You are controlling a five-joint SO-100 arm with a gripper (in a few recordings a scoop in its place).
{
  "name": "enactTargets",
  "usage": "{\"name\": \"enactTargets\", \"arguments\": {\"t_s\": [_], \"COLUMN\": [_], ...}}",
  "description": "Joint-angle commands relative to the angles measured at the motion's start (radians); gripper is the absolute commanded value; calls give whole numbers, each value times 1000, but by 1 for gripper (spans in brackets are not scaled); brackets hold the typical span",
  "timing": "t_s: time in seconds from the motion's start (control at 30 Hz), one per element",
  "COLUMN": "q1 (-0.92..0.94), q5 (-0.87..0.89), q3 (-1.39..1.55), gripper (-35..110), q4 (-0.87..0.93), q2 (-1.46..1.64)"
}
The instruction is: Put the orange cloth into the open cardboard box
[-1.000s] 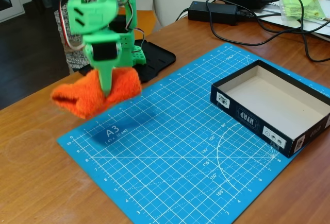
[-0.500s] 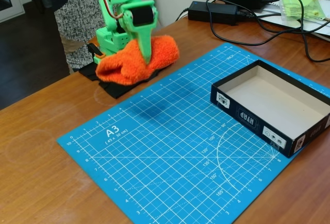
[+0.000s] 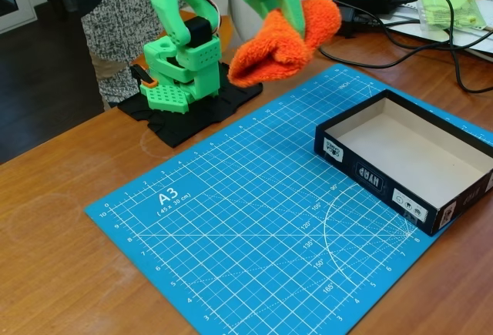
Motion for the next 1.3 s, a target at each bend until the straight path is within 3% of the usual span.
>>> {"name": "enactTargets", "arguments": {"t_s": [0.0, 0.43, 0.6, 0.67, 1.1, 1.27], "q1": [-38, -229, -288, -293, -282, -253], "q5": [32, 103, 78, 83, 61, 26], "q3": [-176, -611, -1295, -1358, -1367, -1312], "gripper": [0, 0, 0, 0, 0, 32], "q4": [29, 14, 232, 229, 227, 227], "q2": [-150, -759, -1262, -1319, -1284, -1229]}}
